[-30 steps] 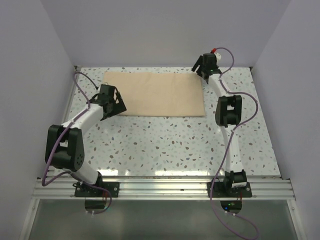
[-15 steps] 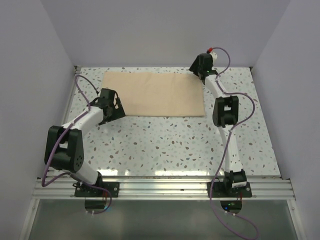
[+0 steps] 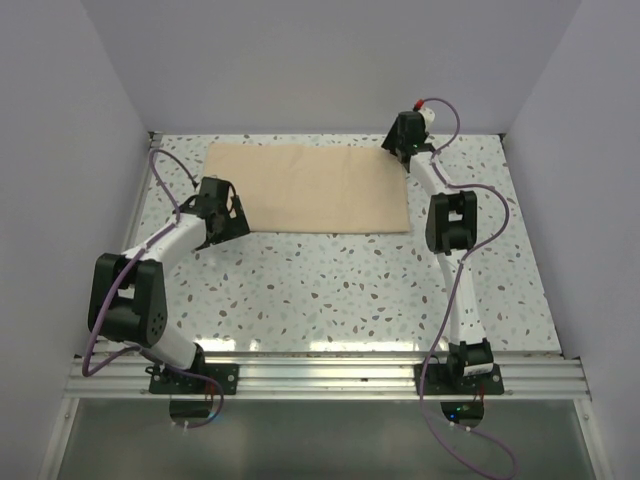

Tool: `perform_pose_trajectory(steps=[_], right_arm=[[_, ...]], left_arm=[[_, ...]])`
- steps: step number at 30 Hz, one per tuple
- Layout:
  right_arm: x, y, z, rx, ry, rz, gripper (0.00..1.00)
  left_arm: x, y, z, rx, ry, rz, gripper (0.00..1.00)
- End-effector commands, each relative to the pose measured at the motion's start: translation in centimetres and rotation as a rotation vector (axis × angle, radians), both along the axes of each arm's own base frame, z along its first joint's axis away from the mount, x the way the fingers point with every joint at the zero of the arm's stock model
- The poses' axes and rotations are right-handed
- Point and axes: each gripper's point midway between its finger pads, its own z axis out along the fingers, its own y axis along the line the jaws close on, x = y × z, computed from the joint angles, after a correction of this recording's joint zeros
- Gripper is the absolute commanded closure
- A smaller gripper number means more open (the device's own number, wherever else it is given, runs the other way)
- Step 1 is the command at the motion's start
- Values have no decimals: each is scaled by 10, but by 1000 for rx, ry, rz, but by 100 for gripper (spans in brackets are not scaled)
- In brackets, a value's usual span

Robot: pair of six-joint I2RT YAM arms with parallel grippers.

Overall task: Open and lay out the surgical kit
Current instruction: Open the surgical kit at the center of the board.

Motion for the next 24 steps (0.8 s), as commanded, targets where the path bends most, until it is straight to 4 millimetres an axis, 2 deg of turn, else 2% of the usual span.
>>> perform_pose_trajectory(steps=[1,4,8,11,15,20,24], right_arm=[[1,-8,23,-23,-30,-19,40],[3,-8,27,-20,-45,-20,46],[9,-5,39,-19,-77,-11,62],[13,-5,46,-19,-94,-5,71],[13,-3,50,-16,-102,7,76],[10,-3,49,-27,-90,16,100],[8,0,58,-25,-97,34,100]], left_arm=[[-2,7,7,27,-23,-7,1],[-3,7,5,26,-20,-5,0],[-3,6,3,19,-16,-2,0],[-4,5,2,15,-17,1,1],[-6,5,1,11,-15,9,1],[-7,6,2,11,-17,11,0],[-5,6,9,14,-31,14,0]])
